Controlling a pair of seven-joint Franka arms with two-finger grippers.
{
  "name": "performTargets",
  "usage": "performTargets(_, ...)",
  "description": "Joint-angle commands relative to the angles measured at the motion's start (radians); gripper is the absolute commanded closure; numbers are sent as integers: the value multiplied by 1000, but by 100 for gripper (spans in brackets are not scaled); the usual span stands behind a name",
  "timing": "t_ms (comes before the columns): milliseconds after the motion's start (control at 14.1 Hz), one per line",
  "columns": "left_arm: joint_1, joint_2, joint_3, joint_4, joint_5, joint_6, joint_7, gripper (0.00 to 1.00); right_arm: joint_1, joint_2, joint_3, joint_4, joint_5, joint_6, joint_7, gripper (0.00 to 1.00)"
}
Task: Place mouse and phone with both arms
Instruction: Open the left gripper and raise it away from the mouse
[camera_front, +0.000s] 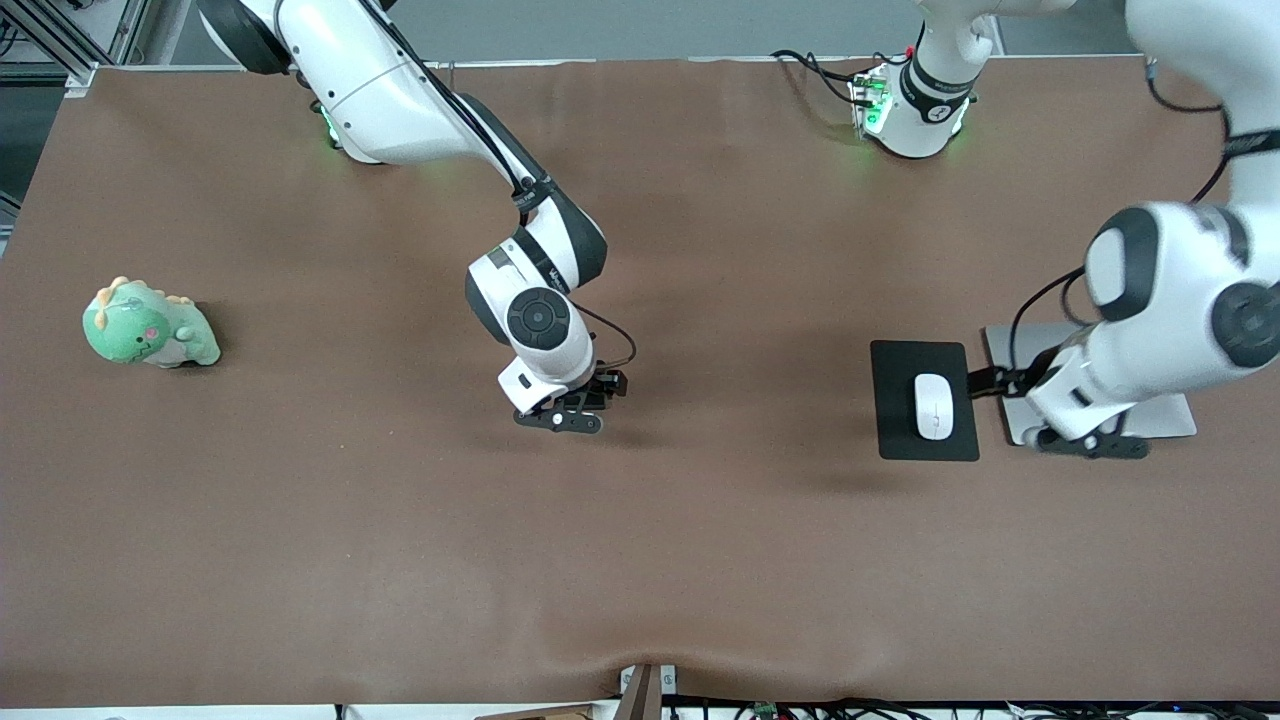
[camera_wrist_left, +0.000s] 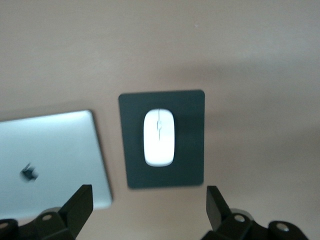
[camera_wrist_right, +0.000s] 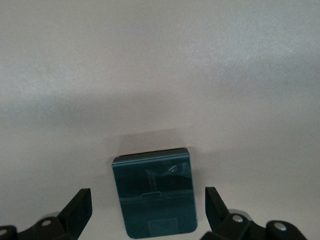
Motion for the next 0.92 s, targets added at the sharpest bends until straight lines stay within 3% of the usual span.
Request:
performTargets(0, 0, -149, 16, -11, -17, -118, 7, 0, 6, -3, -3, -41, -16, 57, -11, 0)
performTargets(284, 3, -188, 18, 159, -15, -396, -13, 0, 14, -1, -3, -81, -16, 110, -11, 0)
performTargets(425, 2, -242, 10, 143, -9, -398, -45, 0, 15, -1, -3, -90, -16, 127, -11, 0)
performTargets(709, 1, -259, -8, 121, -6, -375, -48, 0, 25, 10, -4, -116, -16, 180, -10, 0)
performTargets(780, 1, -269, -14, 108, -6, -360, -48, 0, 26, 10, -3, -116, -18, 182, -11, 9)
performTargets(851, 1, -274, -15, 98, -6, -350, -48, 0, 26, 10, -4, -116, -19, 182, -14, 31)
